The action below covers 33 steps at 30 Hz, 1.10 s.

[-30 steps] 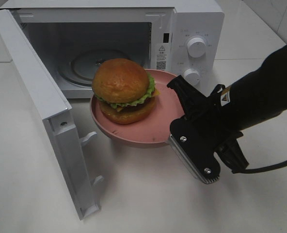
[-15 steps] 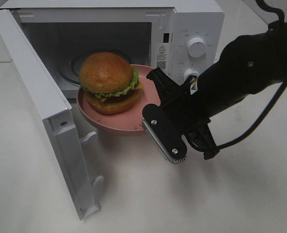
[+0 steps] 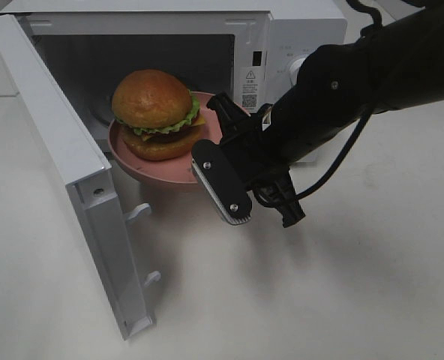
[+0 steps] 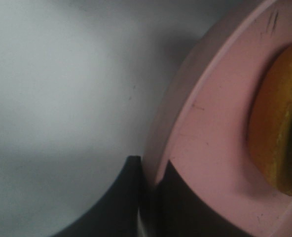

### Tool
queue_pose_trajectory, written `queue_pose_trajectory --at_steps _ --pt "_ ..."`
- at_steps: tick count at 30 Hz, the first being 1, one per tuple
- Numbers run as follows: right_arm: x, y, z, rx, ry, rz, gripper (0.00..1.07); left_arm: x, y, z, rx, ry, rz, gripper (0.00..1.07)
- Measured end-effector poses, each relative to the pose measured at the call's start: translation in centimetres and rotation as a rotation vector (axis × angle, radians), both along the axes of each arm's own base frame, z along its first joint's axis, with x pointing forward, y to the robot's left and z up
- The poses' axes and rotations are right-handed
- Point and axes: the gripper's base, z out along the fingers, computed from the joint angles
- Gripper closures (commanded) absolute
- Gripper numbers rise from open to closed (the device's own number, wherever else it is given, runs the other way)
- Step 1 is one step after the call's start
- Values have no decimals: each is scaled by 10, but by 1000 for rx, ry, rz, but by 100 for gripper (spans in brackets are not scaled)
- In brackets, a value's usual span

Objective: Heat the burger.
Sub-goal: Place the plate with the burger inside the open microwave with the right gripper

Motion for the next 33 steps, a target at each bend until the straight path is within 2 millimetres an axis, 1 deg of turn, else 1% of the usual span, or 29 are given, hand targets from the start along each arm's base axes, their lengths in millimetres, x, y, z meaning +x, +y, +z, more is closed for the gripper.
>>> queue_pose_trajectory --at_steps 7,8,15,16,23,24,29,31,32,33 --pt "9 7 -4 1 0 0 107 0 0 0 0 0 0 9" --pt "14 11 -4 7 -2 -5 107 0 0 0 0 0 0 9" --pt "27 21 -4 22 13 -24 107 0 0 0 0 0 0 9" --pt "32 25 -4 25 11 -24 107 0 0 0 0 0 0 9" --pt "43 33 -9 35 22 -39 107 0 0 0 0 0 0 9" --pt "46 36 -10 37 27 -47 107 0 0 0 0 0 0 9" --pt "53 39 -10 27 37 -64 107 0 0 0 0 0 0 9" --pt "60 42 -10 23 37 -91 106 0 0 0 0 0 0 9" --pt "60 42 -10 23 37 -91 106 0 0 0 0 0 0 9" --pt "65 44 -11 29 32 -111 106 0 0 0 0 0 0 9"
